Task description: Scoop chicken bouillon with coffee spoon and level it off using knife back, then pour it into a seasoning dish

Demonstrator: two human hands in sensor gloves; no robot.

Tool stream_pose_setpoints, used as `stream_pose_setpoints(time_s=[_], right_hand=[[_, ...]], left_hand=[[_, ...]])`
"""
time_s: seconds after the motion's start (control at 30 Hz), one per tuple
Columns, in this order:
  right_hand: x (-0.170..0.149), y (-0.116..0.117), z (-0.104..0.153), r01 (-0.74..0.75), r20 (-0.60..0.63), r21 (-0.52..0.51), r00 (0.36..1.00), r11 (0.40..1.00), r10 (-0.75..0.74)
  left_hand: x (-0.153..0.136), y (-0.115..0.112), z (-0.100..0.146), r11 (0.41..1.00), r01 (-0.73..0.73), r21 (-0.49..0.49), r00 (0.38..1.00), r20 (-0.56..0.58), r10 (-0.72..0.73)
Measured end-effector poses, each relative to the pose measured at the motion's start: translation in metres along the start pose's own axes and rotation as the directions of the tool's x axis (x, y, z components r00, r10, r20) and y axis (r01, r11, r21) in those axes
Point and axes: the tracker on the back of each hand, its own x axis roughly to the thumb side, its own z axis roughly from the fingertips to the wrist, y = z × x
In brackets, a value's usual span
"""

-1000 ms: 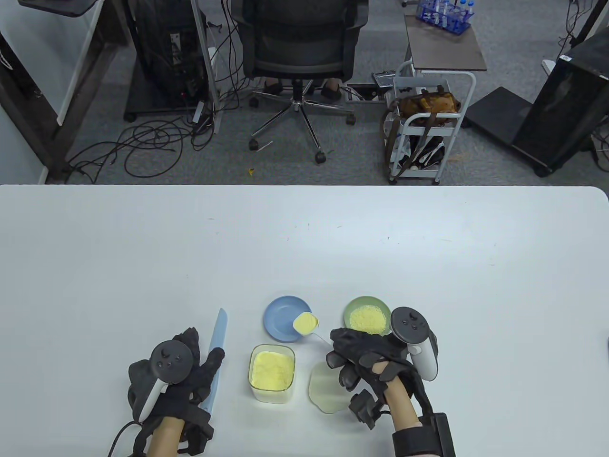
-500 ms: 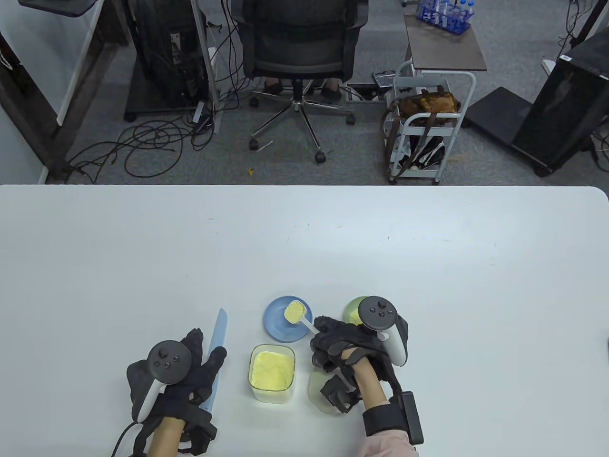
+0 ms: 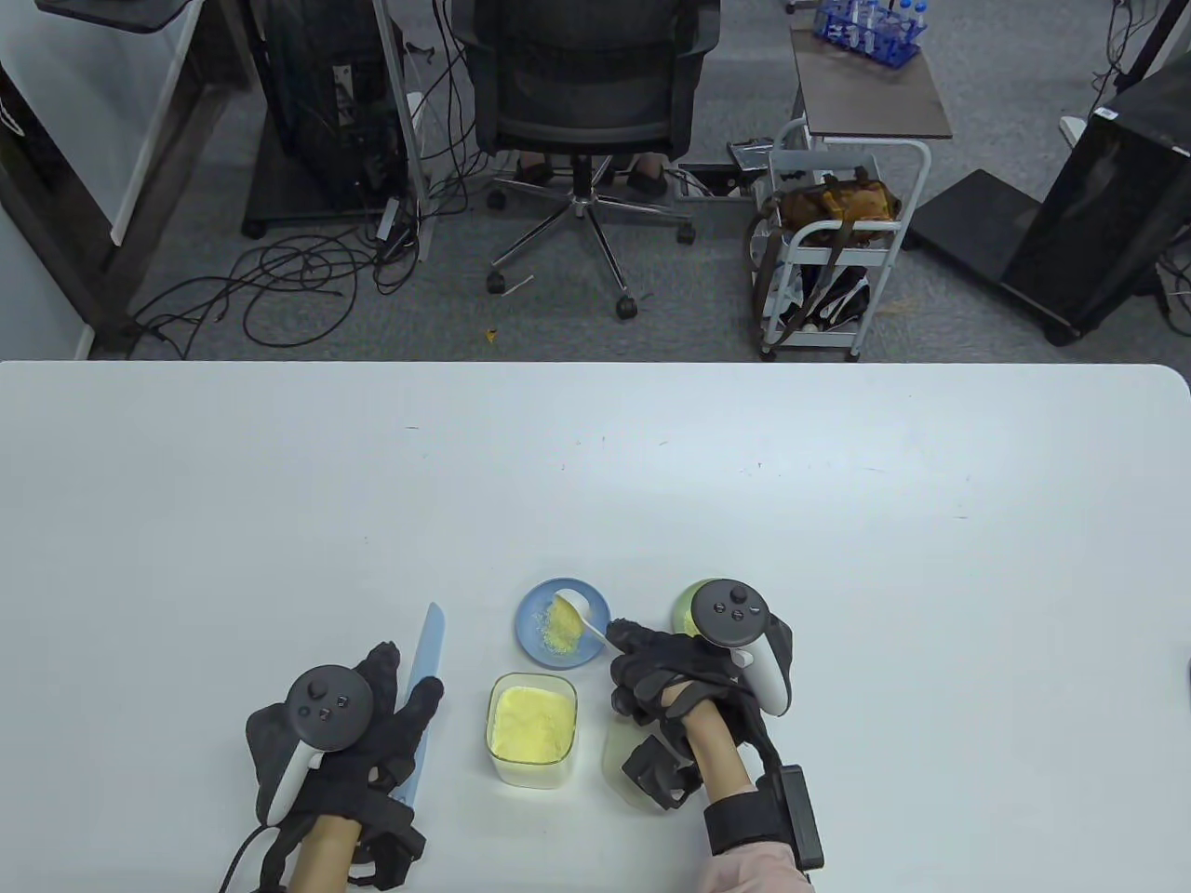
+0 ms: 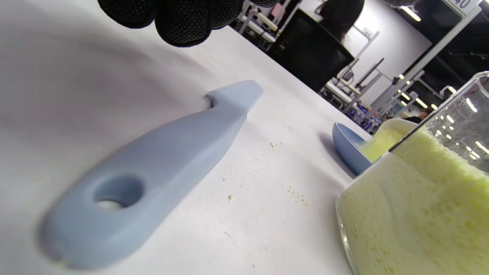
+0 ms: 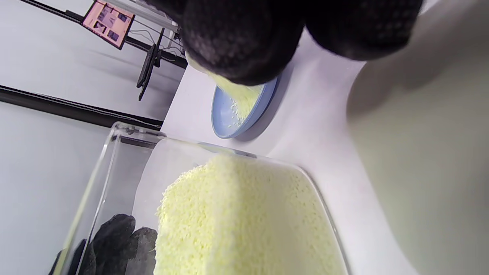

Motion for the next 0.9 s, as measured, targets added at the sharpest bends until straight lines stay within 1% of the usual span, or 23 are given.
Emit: stream_pose_setpoints(time_s=[0.1, 0.2, 0.3, 0.4, 0.53, 0.63, 0.73, 0.9], right_hand=[[0.002, 0.000, 0.001, -0.015, -0.002, -0.006, 1.000, 1.000, 0.015], [0.007, -0.002, 0.004, -0.058, 0.004, -0.034, 0.998, 0.998, 0.058], [0.014, -0.004, 0.008, -0.148, 0.001, -0.044, 0.989, 0.988, 0.148], [0.018, -0.007, 0.014, -0.195, 0.010, -0.061, 0.981, 0.979, 0.196], [0.020, -0.009, 0.022, -0.181, 0.036, -0.054, 0.982, 0.982, 0.183], [0.017, -0.013, 0.033, -0.173, 0.050, -0.055, 0.983, 0.983, 0.176], [0.007, -0.015, 0.047, -0.202, 0.021, -0.015, 0.979, 0.979, 0.203], [-0.009, -0.019, 0.069, -0.156, 0.065, 0.019, 0.986, 0.987, 0.155]], left_hand=[[0.000, 0.000, 0.000, 1.000, 0.000, 0.000, 1.000, 0.001, 0.000], [0.000, 0.000, 0.000, 1.000, 0.002, -0.003, 1.000, 0.001, -0.002], [0.000, -0.001, 0.000, 1.000, 0.004, -0.003, 1.000, 0.000, -0.004], [0.000, 0.000, 0.000, 1.000, 0.006, -0.001, 1.000, 0.000, -0.006], [0.000, -0.001, 0.000, 1.000, 0.004, -0.002, 1.000, 0.000, -0.004], [0.000, -0.001, 0.000, 1.000, 0.004, -0.004, 1.000, 0.001, -0.004], [0.000, -0.002, 0.000, 1.000, 0.002, -0.008, 1.000, 0.003, -0.002], [0.003, -0.004, 0.001, 1.000, -0.018, -0.004, 1.000, 0.018, 0.018]])
